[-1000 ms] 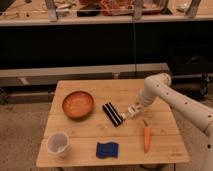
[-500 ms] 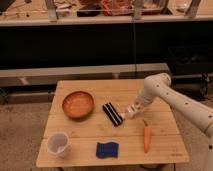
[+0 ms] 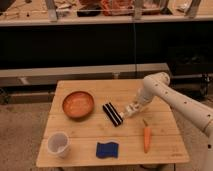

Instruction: Place the bottle in the ceramic bowl

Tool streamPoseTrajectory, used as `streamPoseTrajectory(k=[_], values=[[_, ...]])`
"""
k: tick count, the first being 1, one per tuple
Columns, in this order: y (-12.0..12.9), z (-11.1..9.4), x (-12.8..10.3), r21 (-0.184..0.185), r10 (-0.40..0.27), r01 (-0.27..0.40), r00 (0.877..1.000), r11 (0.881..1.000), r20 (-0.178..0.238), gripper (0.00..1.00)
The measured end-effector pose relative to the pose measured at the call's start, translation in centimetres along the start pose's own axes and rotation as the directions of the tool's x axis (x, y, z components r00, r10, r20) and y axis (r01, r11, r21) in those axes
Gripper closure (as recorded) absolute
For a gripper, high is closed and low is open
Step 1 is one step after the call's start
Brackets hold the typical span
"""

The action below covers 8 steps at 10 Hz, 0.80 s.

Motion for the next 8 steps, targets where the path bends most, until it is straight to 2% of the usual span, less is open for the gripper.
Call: streamPoseTrajectory(k=[5,8], values=[[-0.4,-0.3,-0.8,0.011,-0.011,0.011,1.000,1.000,-0.002,0.87],[-1.3,-1.4,-2.2,0.017,-0.026,0.026,1.000,1.000,-0.010,0.81]])
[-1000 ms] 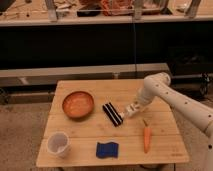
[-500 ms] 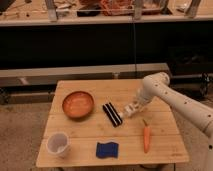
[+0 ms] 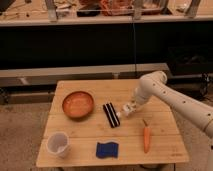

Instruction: Place the bottle in the ceramic bowl

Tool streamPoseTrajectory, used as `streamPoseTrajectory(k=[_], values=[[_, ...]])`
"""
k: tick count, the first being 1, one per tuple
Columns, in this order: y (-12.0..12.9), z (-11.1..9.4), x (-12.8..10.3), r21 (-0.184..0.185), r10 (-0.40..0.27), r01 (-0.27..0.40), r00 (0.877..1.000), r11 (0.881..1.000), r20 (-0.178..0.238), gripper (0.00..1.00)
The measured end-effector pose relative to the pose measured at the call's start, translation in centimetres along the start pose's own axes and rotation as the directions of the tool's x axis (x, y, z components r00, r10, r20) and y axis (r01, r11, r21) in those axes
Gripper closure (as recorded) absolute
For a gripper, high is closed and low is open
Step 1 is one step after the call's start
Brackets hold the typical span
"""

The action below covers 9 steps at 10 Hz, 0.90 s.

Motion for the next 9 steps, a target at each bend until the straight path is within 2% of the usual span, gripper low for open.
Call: streamPoseTrajectory(k=[2,3,5,6,7,9], values=[[-0.5,0.1,-0.6,0.005,-0.010,0.010,1.000,1.000,-0.005,0.86],[-0.4,0.2,-0.7,0.003,-0.012,0.012,1.000,1.000,-0.004,0.82],[-0.9,-0.5,-1.9,0.001,-0.037,0.037,0.999,0.999,-0.006,0.64],[-1.3,-0.9,-2.7,0.000,-0.051,0.051,0.999,0.999,-0.008,0.63],[-1.8,-1.1,-3.3,0.000,-0.062,0.062,0.998,0.998,-0.011,0.66],[-2.2,-1.1,-4.1,-0.001,-0.081,0.081,0.997,0.997,-0.013,0.87]])
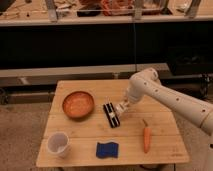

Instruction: Place the bottle in the ceramic bowl

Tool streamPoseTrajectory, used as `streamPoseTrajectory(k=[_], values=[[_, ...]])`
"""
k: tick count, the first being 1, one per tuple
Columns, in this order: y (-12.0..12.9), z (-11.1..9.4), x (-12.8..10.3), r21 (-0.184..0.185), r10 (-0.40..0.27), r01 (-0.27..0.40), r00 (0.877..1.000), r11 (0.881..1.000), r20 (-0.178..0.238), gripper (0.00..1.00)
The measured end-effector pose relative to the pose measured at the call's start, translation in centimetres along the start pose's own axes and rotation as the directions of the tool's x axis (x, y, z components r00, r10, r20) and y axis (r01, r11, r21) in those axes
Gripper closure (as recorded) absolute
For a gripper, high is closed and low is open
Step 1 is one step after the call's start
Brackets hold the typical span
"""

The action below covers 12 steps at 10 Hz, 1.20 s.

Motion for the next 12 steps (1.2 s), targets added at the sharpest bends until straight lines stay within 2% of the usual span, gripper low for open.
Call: streamPoseTrajectory(k=[2,4,5,7,12], values=[[-1.0,-0.5,-1.0,-0.007,-0.036,0.036,0.999,0.999,0.006,0.98],[-2.3,-0.7,-2.7,-0.013,-0.074,0.074,0.997,0.997,0.021,0.99],[-2.5,-0.9,-2.5,-0.014,-0.086,0.086,0.996,0.996,0.011,0.99],[-4.2,-1.5,-4.2,-0.017,-0.130,0.131,0.991,0.991,0.017,0.99],[-8.1,-1.5,-7.9,-0.013,-0.233,0.234,0.972,0.972,0.016,0.99]])
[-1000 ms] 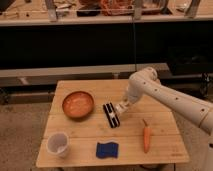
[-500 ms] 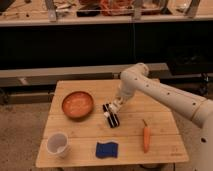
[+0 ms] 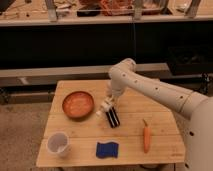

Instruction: Place the bottle in the ceramic bowl

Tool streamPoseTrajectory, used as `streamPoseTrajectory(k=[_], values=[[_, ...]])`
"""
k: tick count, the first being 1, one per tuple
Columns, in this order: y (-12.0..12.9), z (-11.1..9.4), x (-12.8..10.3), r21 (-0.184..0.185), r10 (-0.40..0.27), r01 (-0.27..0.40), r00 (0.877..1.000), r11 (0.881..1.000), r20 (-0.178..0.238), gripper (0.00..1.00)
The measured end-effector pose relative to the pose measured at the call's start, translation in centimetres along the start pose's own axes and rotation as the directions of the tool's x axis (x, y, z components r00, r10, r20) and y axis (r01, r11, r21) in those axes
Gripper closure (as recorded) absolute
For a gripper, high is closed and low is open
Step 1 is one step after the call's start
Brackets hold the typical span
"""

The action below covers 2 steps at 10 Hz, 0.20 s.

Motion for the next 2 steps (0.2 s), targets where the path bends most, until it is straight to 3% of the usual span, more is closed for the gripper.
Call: streamPoseTrajectory(k=[2], values=[[-1.99,0.22,-1.18,0.000,-0.030,0.030,1.000,1.000,-0.005,0.99]])
